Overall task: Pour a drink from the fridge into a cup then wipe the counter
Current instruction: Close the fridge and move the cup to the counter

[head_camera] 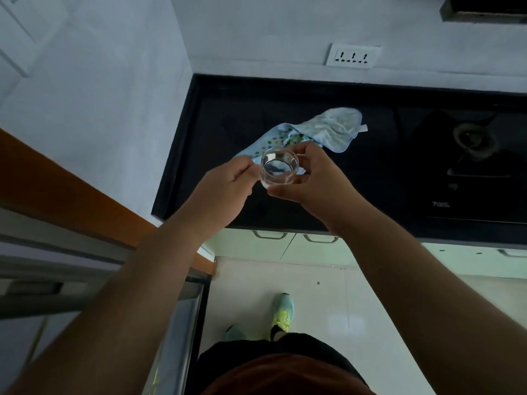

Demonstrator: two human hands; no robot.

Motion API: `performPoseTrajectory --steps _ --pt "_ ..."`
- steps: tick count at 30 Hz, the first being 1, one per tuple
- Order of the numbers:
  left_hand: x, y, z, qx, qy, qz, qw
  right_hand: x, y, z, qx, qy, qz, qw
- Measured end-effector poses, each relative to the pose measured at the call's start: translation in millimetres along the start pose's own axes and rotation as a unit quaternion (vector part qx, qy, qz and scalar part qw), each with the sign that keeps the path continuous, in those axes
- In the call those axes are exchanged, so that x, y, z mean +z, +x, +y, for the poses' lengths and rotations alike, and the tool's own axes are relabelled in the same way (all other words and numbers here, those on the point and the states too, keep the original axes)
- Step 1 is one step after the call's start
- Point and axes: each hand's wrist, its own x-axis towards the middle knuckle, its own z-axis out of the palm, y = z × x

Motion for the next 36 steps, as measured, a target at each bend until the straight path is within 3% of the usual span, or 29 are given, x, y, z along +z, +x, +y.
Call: performPoseTrajectory --steps 13,36 --pt "-0.9 53.8 -11.5 -0.024 -0.016 0.033 0.999 -6.2 72.4 7.6 -0.012 0.006 -0.035 0.999" --pt "-48.0 167.1 -106.5 -0.091 -0.037 0.055 0.994 74.5 204.7 21.1 -0.004 -0.013 -0.032 0.999"
